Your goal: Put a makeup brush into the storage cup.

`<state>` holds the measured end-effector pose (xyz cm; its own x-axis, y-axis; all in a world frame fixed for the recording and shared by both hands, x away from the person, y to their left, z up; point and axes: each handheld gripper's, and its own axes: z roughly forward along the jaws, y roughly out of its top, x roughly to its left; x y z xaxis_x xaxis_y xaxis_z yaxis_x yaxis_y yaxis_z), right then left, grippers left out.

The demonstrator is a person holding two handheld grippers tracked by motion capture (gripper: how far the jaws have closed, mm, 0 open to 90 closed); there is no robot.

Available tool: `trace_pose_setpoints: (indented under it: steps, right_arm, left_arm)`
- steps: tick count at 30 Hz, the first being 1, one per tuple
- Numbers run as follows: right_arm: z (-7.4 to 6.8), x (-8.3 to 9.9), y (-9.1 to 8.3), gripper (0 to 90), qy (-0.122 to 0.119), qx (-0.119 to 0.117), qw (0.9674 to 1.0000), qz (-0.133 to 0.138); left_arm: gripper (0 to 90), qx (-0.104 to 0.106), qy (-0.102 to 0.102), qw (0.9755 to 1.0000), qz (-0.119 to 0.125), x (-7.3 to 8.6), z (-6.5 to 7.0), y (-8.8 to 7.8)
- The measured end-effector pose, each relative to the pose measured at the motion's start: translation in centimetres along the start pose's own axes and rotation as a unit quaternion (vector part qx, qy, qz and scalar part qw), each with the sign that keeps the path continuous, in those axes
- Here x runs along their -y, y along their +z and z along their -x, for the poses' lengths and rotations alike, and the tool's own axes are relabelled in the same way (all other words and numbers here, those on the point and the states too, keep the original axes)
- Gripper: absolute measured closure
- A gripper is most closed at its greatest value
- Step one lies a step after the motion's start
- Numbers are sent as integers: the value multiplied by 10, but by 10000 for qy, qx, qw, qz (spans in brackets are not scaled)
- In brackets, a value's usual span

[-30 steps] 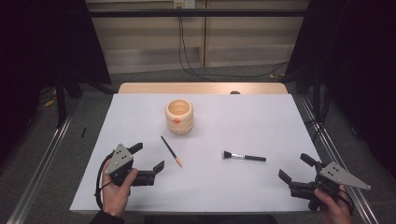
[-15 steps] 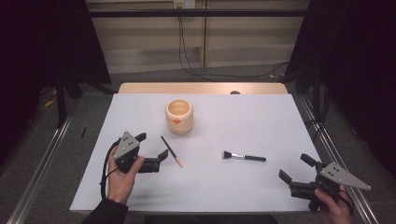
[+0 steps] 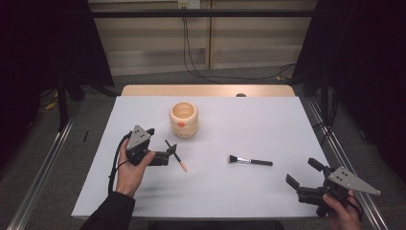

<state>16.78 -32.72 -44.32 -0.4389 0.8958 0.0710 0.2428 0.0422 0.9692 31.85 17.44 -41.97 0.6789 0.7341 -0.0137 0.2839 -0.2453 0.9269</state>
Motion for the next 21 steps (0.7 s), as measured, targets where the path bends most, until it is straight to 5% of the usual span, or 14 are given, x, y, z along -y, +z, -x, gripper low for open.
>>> trace_pose_setpoints:
  steps: [3, 12, 21]
  right_arm:
    - [-1, 0, 1, 0, -27, -58, 10000, -19]
    - [-1, 0, 1, 0, -31, -51, 10000, -11]
    - [-1, 0, 1, 0, -20, -70, 10000, -37]
  left_arm:
    - [14, 71, -21, 10000, -36, -5, -2, 2]
    - [21, -231, -164, 9984, -489, -16, -12, 18]
    - [58, -200, -482, 9900, -1308, -15, -12, 29]
